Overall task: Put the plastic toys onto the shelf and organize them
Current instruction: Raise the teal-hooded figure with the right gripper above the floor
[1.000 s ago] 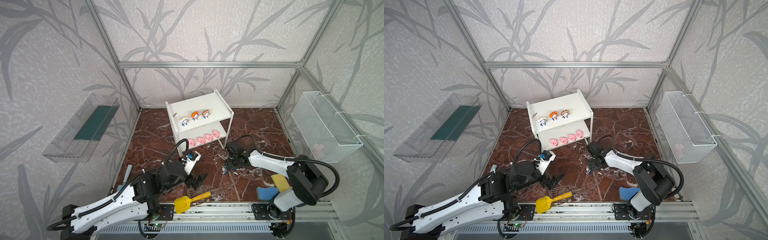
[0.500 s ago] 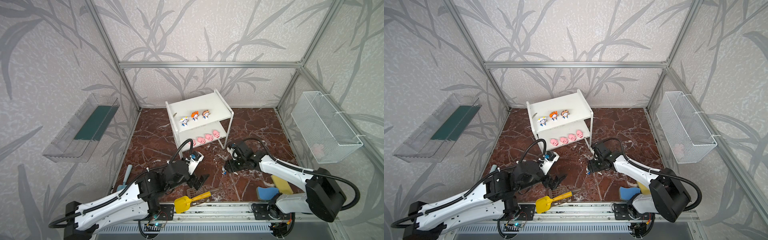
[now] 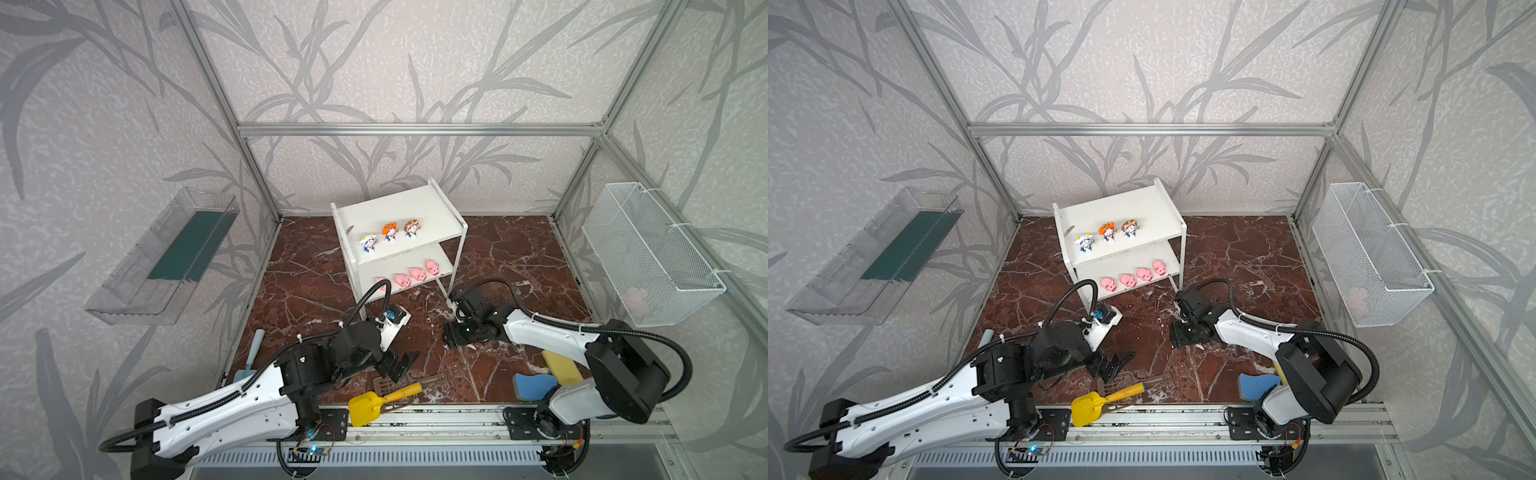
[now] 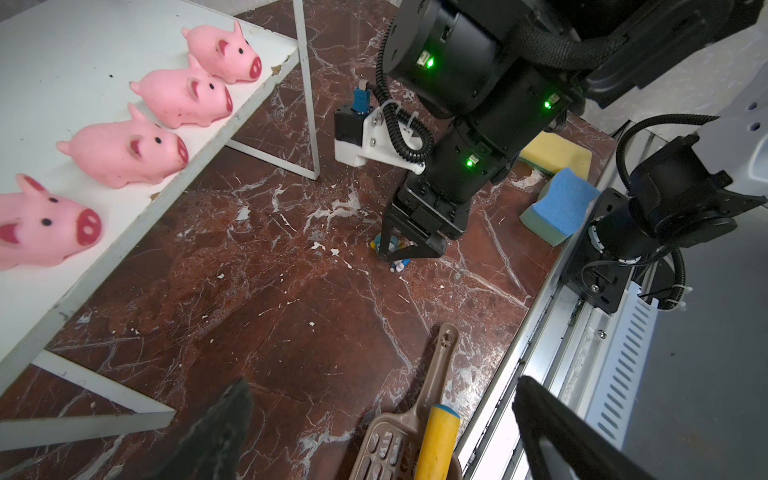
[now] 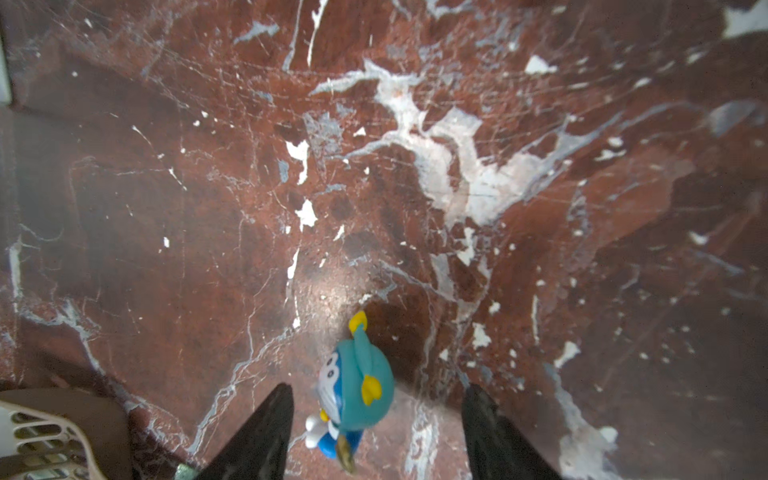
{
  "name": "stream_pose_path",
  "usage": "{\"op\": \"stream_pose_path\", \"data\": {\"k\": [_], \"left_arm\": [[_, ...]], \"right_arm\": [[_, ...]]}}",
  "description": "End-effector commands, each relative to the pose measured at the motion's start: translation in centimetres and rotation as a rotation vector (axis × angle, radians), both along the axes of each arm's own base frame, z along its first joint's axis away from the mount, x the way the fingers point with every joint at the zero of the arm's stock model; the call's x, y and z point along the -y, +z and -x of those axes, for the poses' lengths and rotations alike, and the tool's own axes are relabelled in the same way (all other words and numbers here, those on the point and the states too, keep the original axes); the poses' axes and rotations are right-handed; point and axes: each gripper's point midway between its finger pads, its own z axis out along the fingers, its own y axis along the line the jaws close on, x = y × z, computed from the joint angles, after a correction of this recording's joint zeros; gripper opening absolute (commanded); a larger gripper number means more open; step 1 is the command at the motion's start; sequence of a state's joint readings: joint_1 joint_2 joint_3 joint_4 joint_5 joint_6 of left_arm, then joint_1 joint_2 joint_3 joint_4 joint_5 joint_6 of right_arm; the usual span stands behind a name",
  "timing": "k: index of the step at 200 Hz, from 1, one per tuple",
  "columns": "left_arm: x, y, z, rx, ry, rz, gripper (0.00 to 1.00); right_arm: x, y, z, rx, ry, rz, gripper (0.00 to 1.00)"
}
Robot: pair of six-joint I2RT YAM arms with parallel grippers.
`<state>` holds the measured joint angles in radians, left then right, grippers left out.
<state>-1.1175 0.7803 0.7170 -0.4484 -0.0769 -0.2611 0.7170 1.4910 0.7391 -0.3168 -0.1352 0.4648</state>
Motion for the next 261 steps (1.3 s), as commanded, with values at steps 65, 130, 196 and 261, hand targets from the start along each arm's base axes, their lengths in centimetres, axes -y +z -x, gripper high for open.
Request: {"op": "stream_pose_path", "data": {"k": [65, 130, 196, 261], "left_arm": [[-0.2, 0.5, 0.0, 0.018, 0.000, 0.005, 0.99], [-0.3, 0.7, 0.1, 0.024, 0.000, 0.009, 0.99], [-0.3, 0.6, 0.1, 0.024, 0.000, 0.002, 0.99], [-1.2, 1.4, 0.3, 0.028, -0.003, -0.049, 0.99]], "right_arm": [[-0.7, -0.8, -0.2, 0.051, -0.011, 0.114, 0.57], [-1.0, -1.0, -0.8, 0.066, -0.024, 0.135, 0.41], [-1.5, 0.3, -0.7, 0.107, 0.010, 0.102, 0.32], [-2.4, 5.6, 0.3, 0.356, 0.168, -0.103, 0.30]]}}
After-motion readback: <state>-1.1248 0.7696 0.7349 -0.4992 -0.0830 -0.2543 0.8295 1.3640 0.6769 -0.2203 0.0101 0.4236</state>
